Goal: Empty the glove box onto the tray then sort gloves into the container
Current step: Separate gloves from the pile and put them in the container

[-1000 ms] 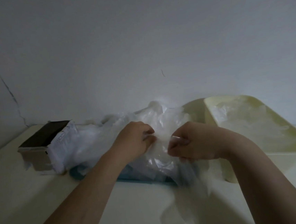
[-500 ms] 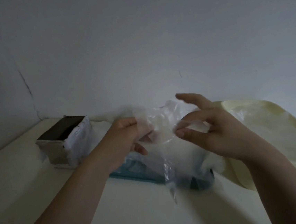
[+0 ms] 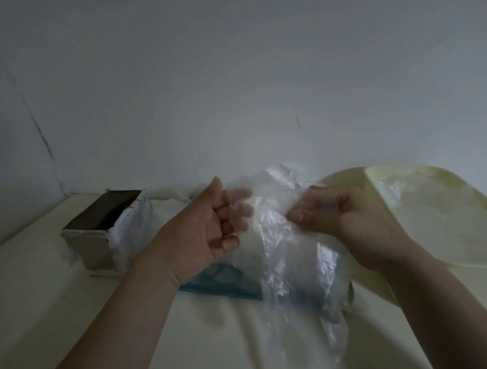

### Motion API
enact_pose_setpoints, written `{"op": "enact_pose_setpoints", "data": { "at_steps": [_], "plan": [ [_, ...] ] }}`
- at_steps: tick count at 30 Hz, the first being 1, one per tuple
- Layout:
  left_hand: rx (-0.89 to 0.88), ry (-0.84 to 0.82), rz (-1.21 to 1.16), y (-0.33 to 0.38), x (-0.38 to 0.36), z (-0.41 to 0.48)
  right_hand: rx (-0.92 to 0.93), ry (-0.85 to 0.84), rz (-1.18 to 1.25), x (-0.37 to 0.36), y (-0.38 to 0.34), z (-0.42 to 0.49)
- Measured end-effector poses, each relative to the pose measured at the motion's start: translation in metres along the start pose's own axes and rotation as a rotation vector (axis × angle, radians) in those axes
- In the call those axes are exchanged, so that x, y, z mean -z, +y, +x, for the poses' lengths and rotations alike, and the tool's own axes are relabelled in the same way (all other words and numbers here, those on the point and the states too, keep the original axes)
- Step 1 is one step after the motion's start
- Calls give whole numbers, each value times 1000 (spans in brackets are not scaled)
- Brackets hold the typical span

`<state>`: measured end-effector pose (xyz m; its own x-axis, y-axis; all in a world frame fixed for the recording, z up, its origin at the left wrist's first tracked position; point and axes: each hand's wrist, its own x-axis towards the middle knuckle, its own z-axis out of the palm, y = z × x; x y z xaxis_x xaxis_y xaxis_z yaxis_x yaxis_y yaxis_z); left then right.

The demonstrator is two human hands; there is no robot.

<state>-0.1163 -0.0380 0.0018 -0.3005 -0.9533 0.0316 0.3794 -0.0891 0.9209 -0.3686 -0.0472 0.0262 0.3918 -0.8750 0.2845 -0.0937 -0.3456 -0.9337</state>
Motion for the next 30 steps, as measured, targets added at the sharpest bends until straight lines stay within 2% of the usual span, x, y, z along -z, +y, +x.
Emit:
{"op": "enact_pose_setpoints", "data": {
  "at_steps": [3, 5, 9, 12, 14, 15, 20, 23, 27, 30],
  "plan": [
    [-32, -36, 42, -16, -4, 5, -28, 45, 71, -4, 0, -1],
    [-27, 19, 91, -17, -13, 5, -50, 79, 64, -7, 0, -2],
    [-78, 296, 322, 1, -14, -3, -87, 251, 17, -5, 0, 1],
    [-195, 504, 326, 7, -7, -7, -40, 384, -46, 7, -7, 1],
    [-232, 635, 460, 4, -5, -9, -26, 417, -23, 17, -17, -3],
    [-247, 650, 530, 2, -8, -10, -27, 410, -29, 23, -23, -7],
    [-304, 540, 565, 14, -40, -8, -61, 366, -134, 57, -51, -21],
    [-309, 445, 572, 23, -65, -4, -95, 395, -221, 98, -68, -30],
    [-253, 276, 531, 36, -99, 0, -170, 432, -469, 152, -68, -31],
    [-208, 124, 412, 50, -127, -1, -228, 435, -698, 172, -46, -13]
  ]
}}
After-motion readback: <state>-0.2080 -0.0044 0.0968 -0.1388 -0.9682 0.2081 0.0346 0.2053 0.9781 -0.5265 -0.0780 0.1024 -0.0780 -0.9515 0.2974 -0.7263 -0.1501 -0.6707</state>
